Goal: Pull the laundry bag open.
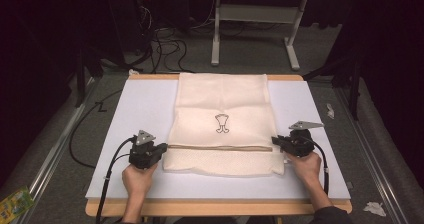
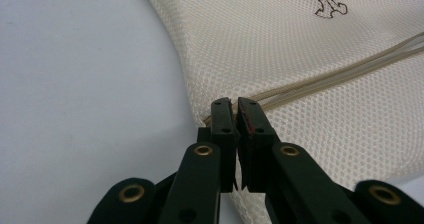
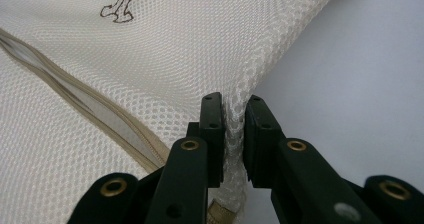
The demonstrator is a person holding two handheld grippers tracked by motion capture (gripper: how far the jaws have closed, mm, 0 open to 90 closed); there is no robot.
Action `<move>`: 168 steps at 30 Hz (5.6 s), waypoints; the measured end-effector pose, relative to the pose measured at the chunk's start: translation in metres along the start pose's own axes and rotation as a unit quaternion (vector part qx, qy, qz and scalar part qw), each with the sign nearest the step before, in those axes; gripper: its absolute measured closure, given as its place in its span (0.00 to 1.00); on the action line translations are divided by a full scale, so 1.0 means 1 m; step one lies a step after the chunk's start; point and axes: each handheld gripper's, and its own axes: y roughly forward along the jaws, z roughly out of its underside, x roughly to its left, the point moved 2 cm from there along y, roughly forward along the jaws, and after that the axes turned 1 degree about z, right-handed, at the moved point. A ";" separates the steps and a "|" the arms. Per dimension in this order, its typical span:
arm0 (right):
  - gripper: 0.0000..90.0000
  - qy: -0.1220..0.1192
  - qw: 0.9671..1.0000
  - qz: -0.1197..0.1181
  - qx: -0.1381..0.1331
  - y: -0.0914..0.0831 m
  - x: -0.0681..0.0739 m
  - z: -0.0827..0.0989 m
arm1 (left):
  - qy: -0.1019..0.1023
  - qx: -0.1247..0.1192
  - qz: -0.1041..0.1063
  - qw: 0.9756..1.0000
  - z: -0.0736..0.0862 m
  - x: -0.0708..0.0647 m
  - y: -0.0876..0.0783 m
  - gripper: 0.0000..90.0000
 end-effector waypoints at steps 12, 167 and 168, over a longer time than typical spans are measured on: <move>0.87 0.000 1.000 0.003 0.009 0.003 0.001 0.005 | 0.003 0.008 -0.004 1.000 0.002 0.000 0.000 0.96; 0.56 0.084 0.985 0.129 -0.077 -0.045 -0.060 0.048 | -0.071 -0.066 -0.070 0.993 0.022 0.060 0.004 0.52; 0.56 0.082 0.985 0.130 -0.078 -0.044 -0.060 0.047 | -0.071 -0.066 -0.072 0.993 0.022 0.061 0.005 0.52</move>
